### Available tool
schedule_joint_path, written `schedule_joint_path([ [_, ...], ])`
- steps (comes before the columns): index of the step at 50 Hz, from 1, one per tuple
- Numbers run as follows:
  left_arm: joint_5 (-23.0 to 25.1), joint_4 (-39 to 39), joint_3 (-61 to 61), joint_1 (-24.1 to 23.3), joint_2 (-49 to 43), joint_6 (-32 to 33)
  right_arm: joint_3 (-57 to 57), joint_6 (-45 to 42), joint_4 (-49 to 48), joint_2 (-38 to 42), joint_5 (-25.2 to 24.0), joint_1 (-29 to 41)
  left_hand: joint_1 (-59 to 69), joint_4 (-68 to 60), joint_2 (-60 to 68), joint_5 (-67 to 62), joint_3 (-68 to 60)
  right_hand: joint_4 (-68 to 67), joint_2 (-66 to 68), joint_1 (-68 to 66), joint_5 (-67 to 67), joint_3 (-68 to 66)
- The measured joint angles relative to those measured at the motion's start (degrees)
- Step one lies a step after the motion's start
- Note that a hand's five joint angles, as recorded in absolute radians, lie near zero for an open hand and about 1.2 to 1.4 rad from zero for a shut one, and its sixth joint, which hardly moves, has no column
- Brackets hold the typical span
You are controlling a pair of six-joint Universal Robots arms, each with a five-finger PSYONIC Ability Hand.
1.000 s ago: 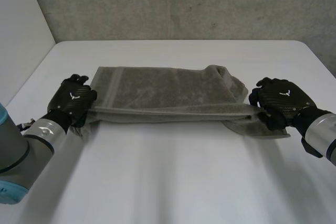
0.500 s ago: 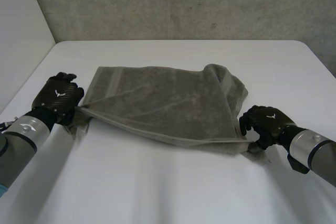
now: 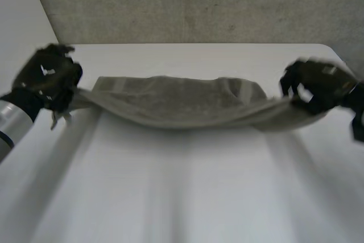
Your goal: Fold the towel.
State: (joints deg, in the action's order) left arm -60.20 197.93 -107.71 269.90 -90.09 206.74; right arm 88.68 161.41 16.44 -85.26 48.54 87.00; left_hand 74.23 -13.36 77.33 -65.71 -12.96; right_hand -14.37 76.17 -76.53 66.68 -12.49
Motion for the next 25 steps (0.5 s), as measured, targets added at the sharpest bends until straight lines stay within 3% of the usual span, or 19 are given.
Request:
schedule_joint_path([
  [7, 1.36, -4.55, 2.16, 0.02, 9.43, -4.82, -7.42, -0.81, 5.15, -10.38, -0.39, -1.35, 0.0, 0.0, 0.0, -0.56, 0.0, 0.0, 0.0, 0.0, 0.0, 0.0],
  [13, 2.26, -6.4, 1.16, 0.23, 12.97, -5.47, -8.04, -1.74, 6.17, -12.97, -0.22, -1.43, 0.0, 0.0, 0.0, -0.57, 0.0, 0.0, 0.0, 0.0, 0.0, 0.0],
  [19, 4.2, -6.61, -0.62, 0.5, 10.68, -5.01, -5.42, -5.6, 5.94, -10.09, 0.42, -1.35, 0.0, 0.0, 0.01, -0.57, 0.0, 0.0, 0.0, 0.0, 0.0, 0.0],
  [25, 5.13, -6.52, -0.08, 0.24, 2.09, -3.05, -3.7, -10.68, 5.79, -2.83, 1.11, -1.0, 0.0, 0.0, 0.01, -0.57, 0.0, 0.0, 0.0, 0.0, 0.0, 0.0],
])
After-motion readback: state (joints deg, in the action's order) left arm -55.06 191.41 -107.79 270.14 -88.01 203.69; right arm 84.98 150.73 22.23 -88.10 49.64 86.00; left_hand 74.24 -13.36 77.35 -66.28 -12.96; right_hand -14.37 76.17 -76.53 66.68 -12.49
